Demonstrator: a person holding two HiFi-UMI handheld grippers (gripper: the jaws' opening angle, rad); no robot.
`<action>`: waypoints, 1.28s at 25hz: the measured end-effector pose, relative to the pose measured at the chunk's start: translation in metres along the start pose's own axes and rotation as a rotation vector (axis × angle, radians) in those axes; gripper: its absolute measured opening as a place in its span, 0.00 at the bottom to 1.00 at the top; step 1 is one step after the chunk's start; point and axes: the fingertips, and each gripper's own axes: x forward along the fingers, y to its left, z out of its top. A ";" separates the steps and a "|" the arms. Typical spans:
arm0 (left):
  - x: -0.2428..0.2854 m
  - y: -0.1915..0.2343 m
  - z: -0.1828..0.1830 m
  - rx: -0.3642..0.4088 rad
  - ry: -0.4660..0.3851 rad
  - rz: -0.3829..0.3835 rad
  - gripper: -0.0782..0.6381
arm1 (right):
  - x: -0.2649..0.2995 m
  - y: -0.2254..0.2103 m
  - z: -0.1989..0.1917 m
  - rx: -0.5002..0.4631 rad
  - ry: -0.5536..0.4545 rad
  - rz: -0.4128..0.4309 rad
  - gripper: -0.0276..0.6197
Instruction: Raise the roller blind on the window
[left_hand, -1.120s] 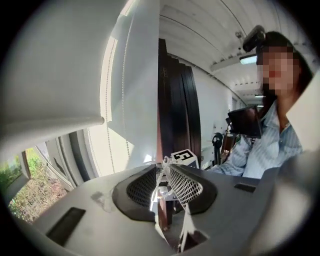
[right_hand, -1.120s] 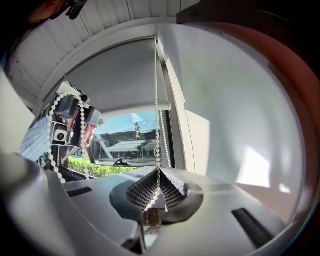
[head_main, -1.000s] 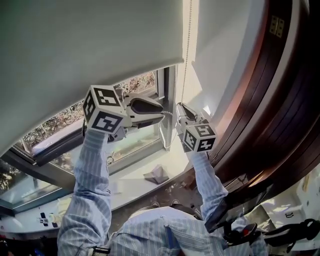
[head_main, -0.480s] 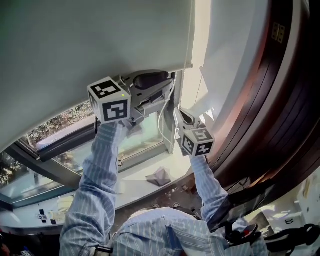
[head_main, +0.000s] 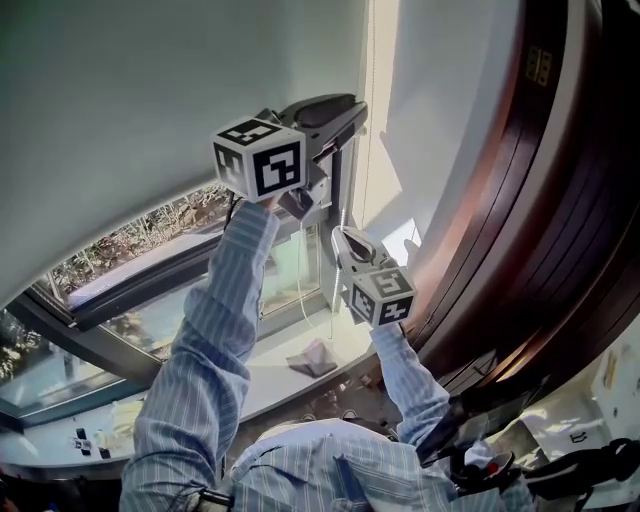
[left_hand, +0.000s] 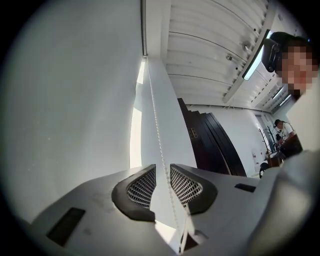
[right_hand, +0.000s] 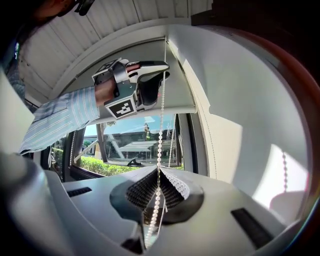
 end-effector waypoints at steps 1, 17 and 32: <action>0.002 -0.001 0.000 0.010 -0.002 0.005 0.23 | -0.001 0.000 0.000 -0.001 0.000 -0.002 0.06; -0.003 0.002 -0.061 -0.117 -0.021 0.067 0.13 | -0.010 -0.012 -0.060 0.039 0.091 -0.034 0.06; -0.072 -0.011 -0.311 -0.311 0.204 0.177 0.13 | -0.065 -0.001 -0.290 0.124 0.536 -0.004 0.07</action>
